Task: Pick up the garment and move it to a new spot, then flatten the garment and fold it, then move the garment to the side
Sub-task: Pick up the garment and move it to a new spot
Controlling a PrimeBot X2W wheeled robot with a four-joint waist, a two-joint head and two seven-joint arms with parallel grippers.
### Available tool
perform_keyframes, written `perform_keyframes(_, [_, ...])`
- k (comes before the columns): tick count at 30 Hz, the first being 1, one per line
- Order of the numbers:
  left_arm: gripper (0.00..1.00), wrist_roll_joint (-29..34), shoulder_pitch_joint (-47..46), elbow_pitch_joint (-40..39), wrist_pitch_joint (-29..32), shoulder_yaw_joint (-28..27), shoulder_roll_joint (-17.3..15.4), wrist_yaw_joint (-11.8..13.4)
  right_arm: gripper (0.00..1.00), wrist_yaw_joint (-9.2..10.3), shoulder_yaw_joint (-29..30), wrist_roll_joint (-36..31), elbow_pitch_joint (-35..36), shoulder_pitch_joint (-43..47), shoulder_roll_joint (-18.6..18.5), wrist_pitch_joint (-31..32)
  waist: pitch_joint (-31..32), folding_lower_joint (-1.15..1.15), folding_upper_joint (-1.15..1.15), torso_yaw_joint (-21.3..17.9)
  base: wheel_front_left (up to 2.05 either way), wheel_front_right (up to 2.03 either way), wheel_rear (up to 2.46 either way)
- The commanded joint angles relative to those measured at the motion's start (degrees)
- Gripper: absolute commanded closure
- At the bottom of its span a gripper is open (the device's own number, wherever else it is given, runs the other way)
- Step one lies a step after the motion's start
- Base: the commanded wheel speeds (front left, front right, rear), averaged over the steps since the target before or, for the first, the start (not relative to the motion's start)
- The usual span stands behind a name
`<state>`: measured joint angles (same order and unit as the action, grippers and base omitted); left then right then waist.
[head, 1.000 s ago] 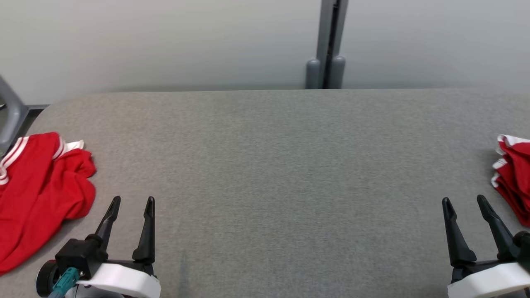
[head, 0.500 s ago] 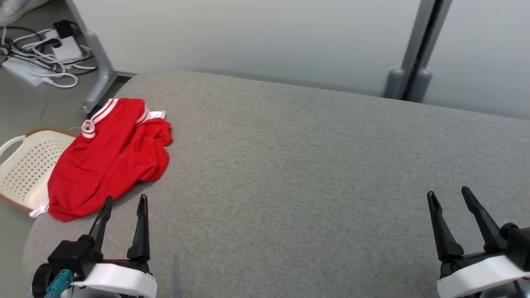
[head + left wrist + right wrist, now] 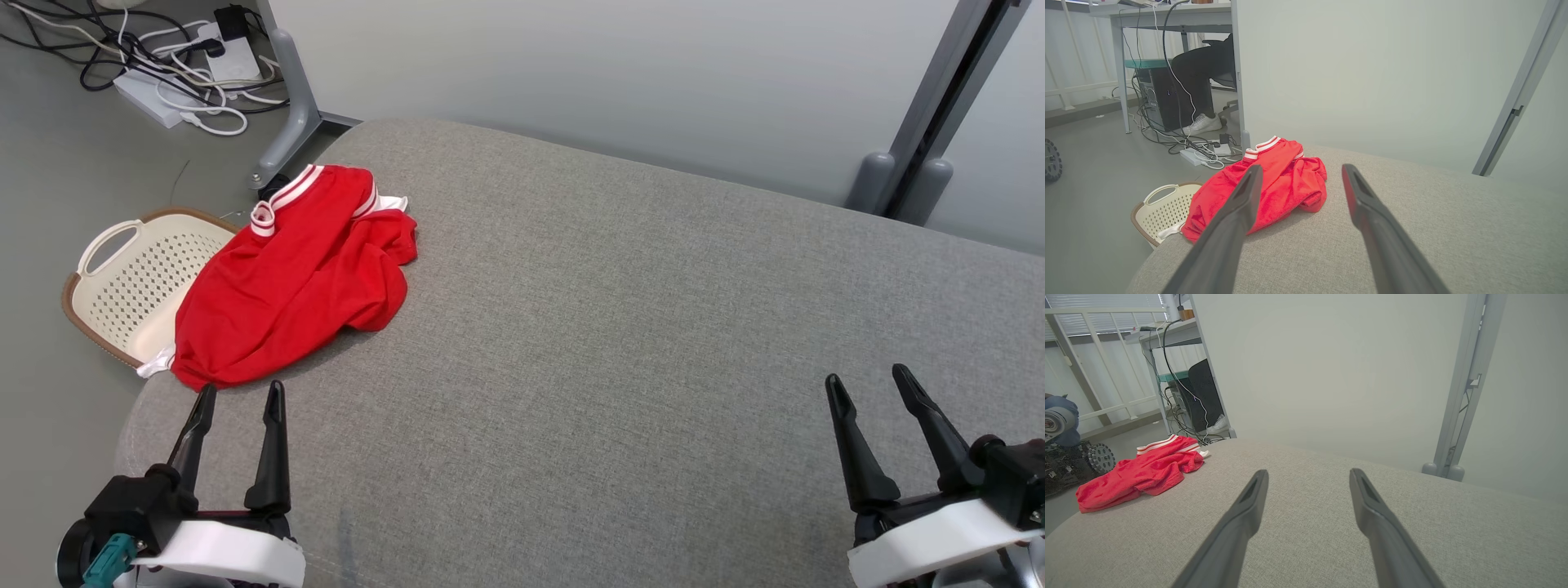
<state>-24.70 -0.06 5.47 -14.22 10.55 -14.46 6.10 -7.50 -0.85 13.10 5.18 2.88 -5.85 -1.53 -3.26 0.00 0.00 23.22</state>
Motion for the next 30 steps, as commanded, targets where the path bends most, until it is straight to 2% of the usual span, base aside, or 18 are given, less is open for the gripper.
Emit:
perform_keyframes(1, [0.0, -0.04, 0.29, -0.24, -0.35, -0.19, -0.15, 0.05, 0.0, 0.01, -0.14, 0.13, 0.02, -0.3, -0.45, -0.32, -0.08, 0.0, 0.0, -0.04, 0.0, 0.0, 0.0])
perform_keyframes(12, [0.0, -0.66, -0.8, -0.46, -0.55, -0.16, 0.28, -0.06, 0.0, 0.01, 0.03, 0.07, 0.13, -0.36, -0.71, -0.09, -0.43, 0.0, 0.0, -0.34, 0.0, 0.0, 0.0])
perform_keyframes(16, [0.0, -0.15, -4.0, -1.7, -0.68, -0.68, 0.15, -0.49, 0.0, 0.01, 0.42, -0.28, 1.32, -0.97, -1.18, 0.52, -2.04, 0.0, 0.0, -0.26, 0.0, 0.0, 0.0])
perform_keyframes(23, [0.0, 1.09, -13.95, -3.94, -0.9, -2.58, -0.12, -0.21, 0.0, 0.01, -0.81, -0.62, 5.08, -4.17, -3.35, 2.71, -9.06, 0.0, 0.0, -2.44, 0.0, 0.0, 0.0])
perform_keyframes(30, [0.0, 0.63, -23.8, 0.49, -0.98, -3.96, -1.14, -2.68, 0.0, 0.01, -2.55, -0.65, 7.99, -8.98, -6.04, 4.63, -17.47, 0.0, 0.0, -6.49, 0.0, 0.0, 0.0])
